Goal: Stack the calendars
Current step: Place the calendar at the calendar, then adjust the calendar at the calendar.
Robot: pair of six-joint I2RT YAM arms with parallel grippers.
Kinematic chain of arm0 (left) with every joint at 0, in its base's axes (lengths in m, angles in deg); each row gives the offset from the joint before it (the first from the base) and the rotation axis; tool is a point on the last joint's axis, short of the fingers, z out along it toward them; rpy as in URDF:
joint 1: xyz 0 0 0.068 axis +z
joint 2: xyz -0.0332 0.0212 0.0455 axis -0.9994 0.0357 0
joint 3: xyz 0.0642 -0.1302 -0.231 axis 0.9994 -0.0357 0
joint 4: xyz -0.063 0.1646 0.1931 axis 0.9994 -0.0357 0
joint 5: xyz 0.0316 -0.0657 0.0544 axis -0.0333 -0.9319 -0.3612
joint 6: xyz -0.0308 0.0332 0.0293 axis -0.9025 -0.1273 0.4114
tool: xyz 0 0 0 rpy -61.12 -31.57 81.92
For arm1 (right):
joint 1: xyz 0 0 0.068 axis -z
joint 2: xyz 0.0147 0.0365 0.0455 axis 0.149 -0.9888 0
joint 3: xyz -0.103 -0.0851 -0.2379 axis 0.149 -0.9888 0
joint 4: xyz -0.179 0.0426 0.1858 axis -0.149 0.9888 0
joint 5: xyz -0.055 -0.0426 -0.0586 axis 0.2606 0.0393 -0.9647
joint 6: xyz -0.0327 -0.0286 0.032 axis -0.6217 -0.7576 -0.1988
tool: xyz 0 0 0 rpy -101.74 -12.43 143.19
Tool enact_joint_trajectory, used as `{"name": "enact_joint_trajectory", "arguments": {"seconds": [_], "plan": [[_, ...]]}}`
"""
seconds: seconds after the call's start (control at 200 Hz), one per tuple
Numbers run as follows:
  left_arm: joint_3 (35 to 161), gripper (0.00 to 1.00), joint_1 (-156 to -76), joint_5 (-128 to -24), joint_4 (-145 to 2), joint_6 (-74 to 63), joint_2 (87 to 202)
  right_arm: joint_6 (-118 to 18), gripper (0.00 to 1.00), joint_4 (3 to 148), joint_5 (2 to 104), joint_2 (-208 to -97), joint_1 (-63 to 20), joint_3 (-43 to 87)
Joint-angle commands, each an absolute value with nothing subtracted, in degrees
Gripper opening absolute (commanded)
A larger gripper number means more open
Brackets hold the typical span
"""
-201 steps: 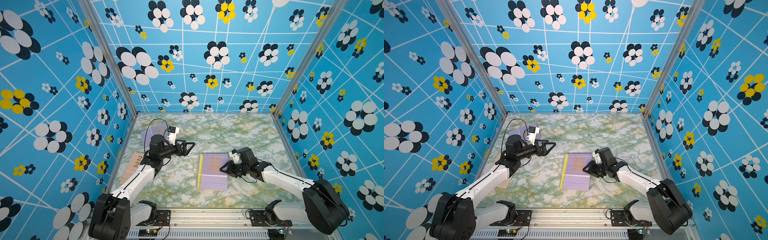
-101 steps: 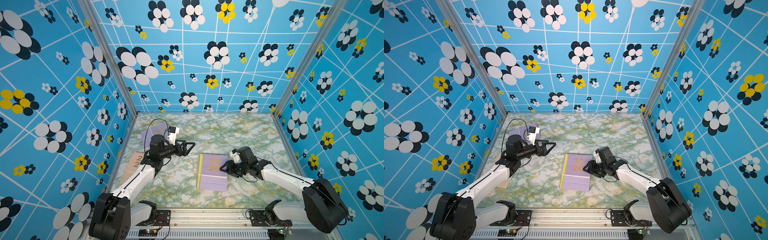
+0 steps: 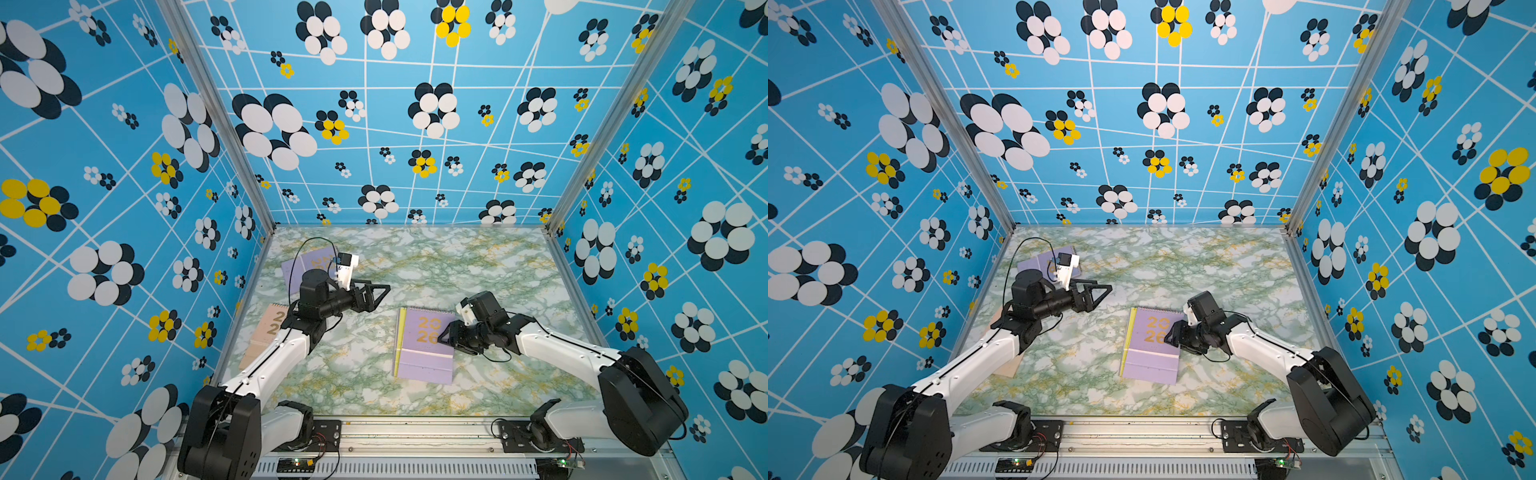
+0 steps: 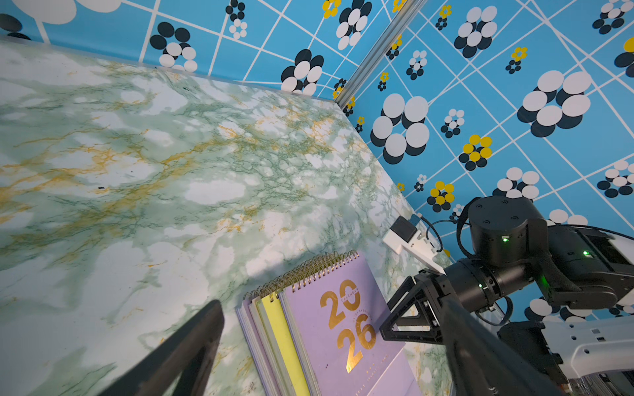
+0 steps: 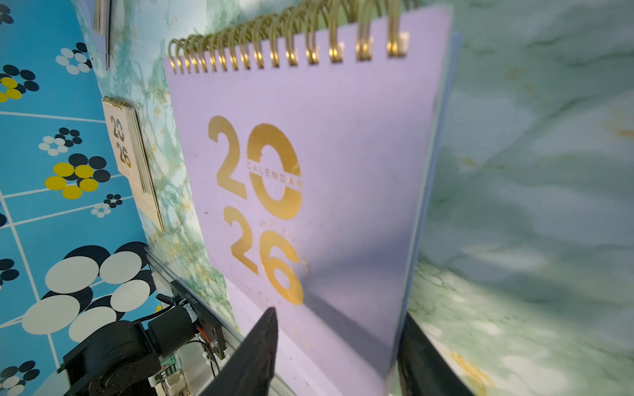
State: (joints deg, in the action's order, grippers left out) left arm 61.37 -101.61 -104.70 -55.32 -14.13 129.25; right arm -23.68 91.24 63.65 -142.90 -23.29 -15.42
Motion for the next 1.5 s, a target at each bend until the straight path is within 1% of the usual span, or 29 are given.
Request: {"name": "enact_joint_trajectory", "arguments": {"seconds": [0.0,0.62,1.494], "plan": [[62.63,1.0,-102.06,-105.3,-55.25,-13.0,129.56,-24.7,0.56,93.29,61.99,-143.3,-23.78,-13.22],[62.85,0.99,-102.05,-105.48,-55.36,-12.98,130.03,-26.25,0.58,98.03,56.89,-146.62,-24.73,-8.2],[63.03,0.99,-102.14,-105.83,-55.36,-13.02,130.37,-26.3,0.58,97.95,55.89,-148.4,-25.7,-5.48]]}}
